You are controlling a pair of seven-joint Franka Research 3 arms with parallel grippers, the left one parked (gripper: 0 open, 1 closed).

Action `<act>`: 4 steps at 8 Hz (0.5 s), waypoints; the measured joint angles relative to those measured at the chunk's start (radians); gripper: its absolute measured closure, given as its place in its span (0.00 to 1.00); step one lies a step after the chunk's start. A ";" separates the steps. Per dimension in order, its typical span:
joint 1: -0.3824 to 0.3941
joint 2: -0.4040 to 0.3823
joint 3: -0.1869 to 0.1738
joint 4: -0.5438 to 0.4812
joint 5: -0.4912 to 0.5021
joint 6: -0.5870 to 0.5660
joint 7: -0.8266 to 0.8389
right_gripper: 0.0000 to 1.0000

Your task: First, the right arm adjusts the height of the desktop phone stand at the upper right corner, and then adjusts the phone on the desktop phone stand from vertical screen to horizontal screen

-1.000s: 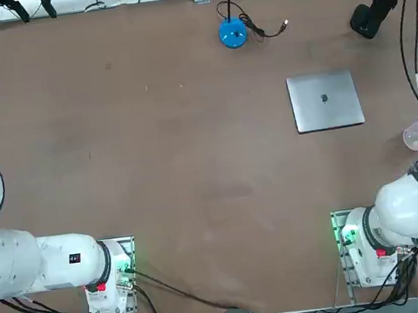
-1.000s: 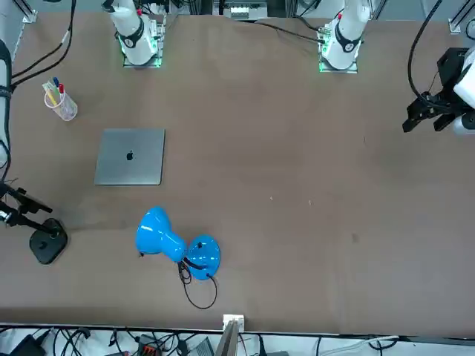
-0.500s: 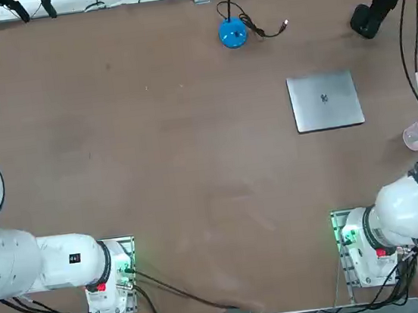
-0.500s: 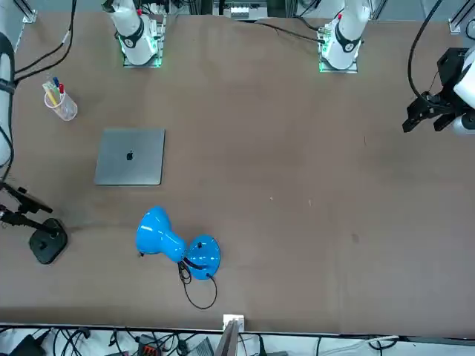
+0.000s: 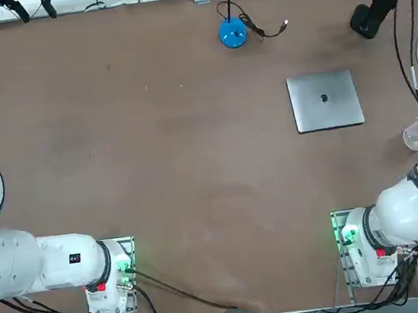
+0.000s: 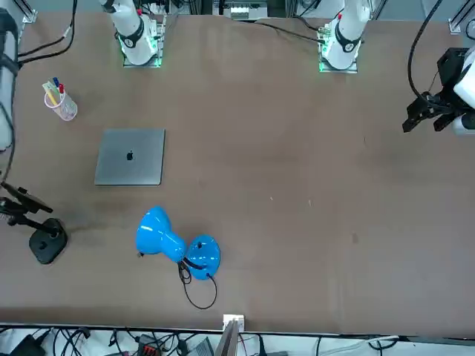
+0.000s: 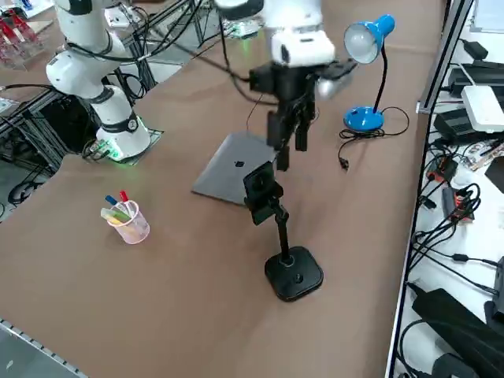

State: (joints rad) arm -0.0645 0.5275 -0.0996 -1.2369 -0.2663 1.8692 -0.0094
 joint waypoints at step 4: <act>0.135 0.050 0.002 -0.014 -0.124 -0.067 0.002 0.01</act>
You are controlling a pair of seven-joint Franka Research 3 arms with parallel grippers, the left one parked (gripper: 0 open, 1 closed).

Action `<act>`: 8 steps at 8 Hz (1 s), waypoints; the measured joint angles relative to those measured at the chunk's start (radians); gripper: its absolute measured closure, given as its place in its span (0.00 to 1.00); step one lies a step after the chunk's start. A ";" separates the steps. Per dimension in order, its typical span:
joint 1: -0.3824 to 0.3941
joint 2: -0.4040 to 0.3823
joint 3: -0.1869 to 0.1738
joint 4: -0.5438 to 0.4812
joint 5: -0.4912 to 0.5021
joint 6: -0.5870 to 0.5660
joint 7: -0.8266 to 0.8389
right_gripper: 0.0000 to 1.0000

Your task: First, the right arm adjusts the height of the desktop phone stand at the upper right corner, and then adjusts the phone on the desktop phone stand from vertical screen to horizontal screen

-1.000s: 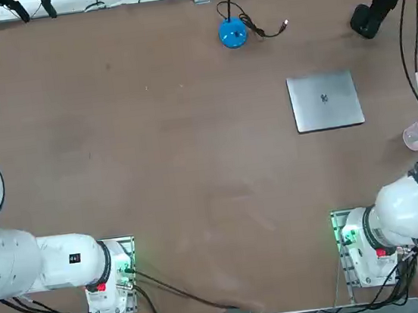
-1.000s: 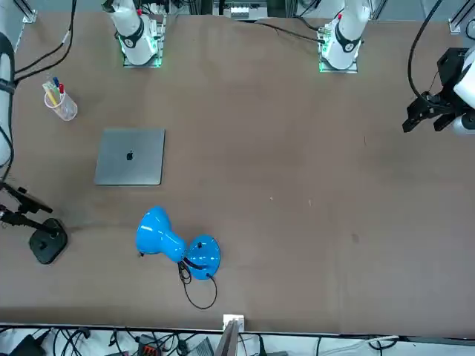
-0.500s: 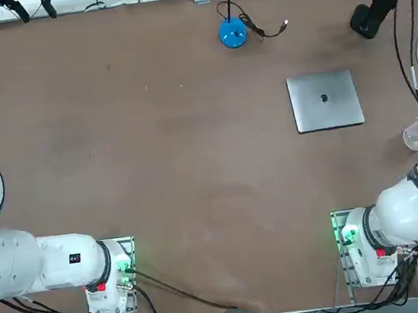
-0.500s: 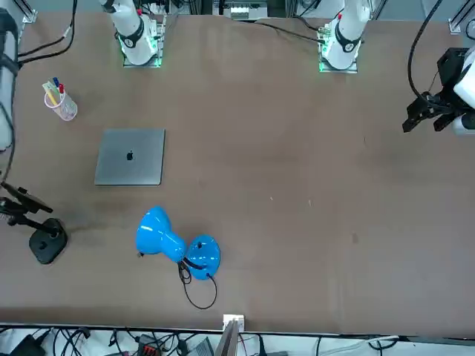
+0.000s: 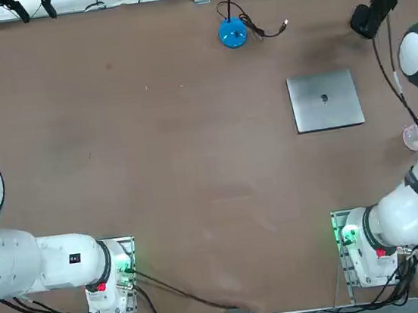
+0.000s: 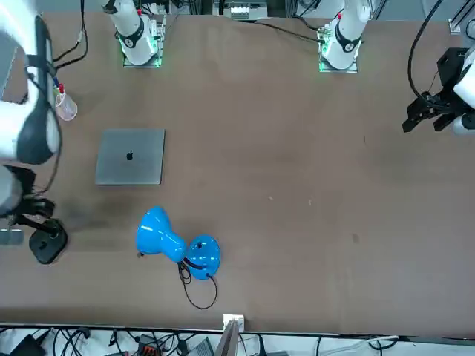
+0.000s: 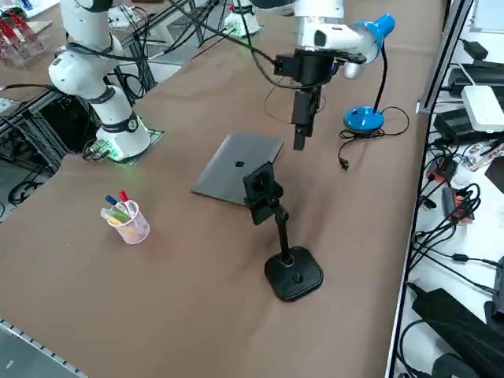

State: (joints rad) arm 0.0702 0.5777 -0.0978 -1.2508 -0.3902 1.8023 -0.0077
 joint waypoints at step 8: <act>0.057 0.280 -0.008 0.056 -0.380 -0.059 -0.226 0.12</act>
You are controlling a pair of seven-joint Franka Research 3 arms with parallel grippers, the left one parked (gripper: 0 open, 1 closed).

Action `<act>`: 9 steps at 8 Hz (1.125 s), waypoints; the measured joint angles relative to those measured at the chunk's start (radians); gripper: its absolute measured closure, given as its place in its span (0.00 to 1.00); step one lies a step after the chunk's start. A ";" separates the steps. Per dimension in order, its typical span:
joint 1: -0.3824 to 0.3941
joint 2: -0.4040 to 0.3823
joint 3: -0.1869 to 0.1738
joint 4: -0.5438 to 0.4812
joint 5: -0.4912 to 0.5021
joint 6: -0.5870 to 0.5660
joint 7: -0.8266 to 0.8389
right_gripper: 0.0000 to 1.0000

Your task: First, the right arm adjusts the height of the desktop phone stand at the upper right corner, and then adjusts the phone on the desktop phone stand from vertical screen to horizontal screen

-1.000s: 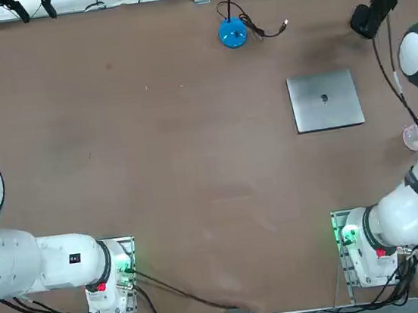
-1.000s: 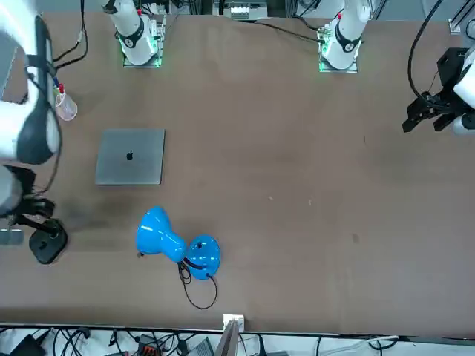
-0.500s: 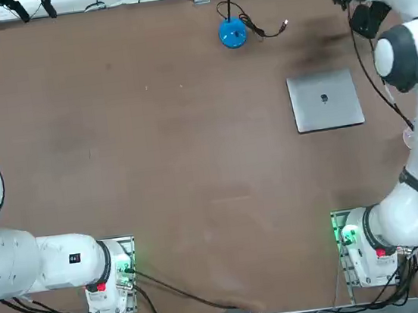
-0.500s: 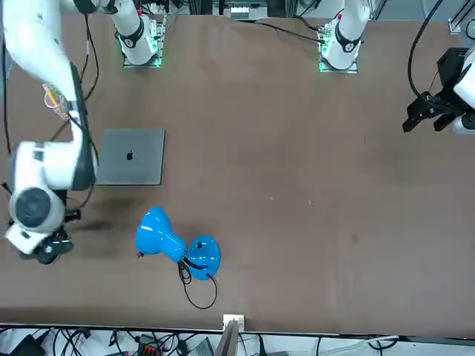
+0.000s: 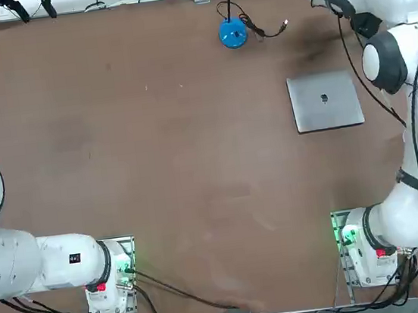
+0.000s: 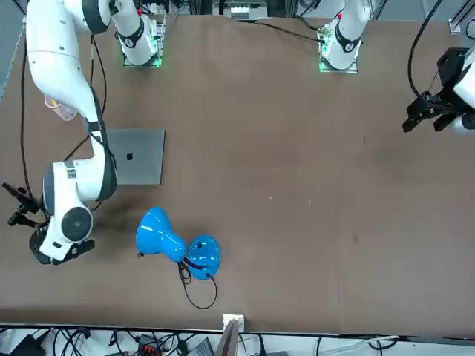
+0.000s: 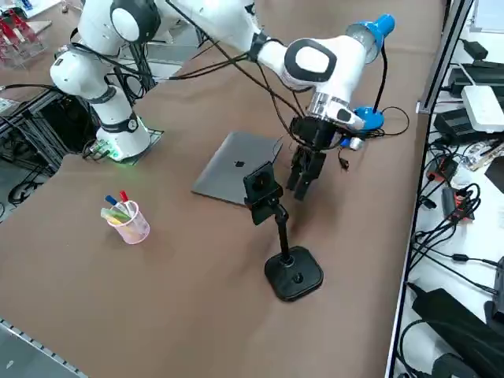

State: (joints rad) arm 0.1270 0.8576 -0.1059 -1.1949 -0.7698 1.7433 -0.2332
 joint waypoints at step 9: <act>-0.011 0.055 -0.009 0.001 -0.114 -0.073 -0.415 0.20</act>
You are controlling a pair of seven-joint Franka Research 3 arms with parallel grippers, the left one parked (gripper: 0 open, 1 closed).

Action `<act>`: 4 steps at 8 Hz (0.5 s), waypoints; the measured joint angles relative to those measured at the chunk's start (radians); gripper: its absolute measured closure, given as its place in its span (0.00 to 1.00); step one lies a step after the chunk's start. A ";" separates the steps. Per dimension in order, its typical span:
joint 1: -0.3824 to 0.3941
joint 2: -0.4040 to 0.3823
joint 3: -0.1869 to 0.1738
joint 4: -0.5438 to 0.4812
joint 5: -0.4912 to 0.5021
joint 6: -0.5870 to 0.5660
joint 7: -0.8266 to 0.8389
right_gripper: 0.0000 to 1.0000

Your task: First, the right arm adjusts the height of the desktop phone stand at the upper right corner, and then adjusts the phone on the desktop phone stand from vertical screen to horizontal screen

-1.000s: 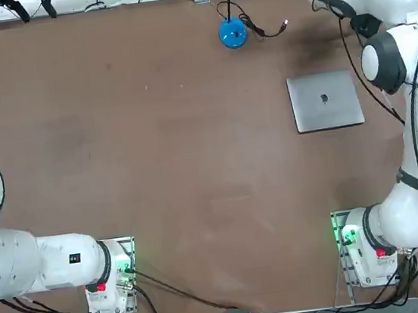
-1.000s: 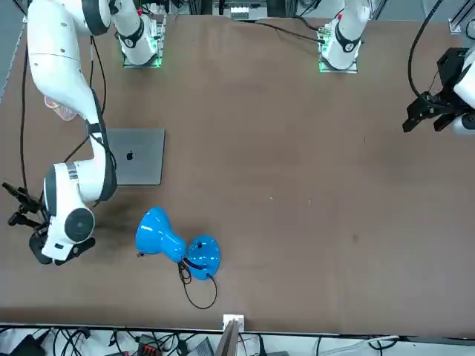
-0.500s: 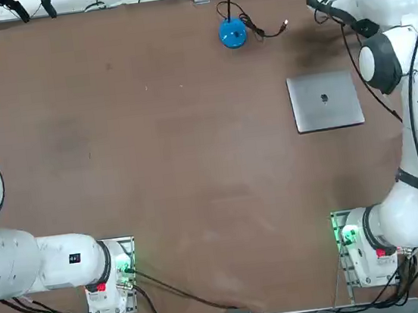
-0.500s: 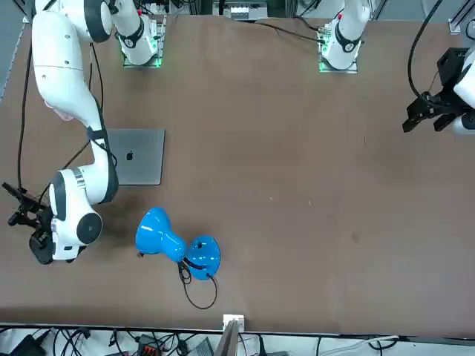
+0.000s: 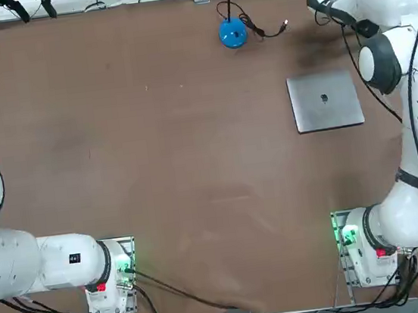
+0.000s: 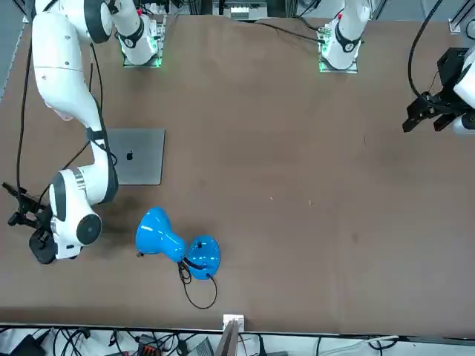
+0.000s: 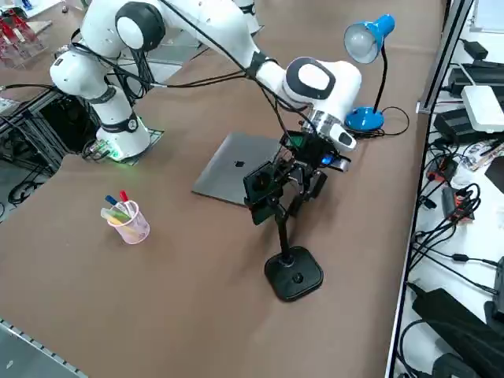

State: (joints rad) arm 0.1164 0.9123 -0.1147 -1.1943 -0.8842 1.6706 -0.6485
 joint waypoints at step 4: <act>-0.007 0.017 -0.003 -0.001 -0.012 -0.072 -0.068 0.24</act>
State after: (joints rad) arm 0.1093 0.9294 -0.1173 -1.1949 -0.8962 1.5981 -0.7166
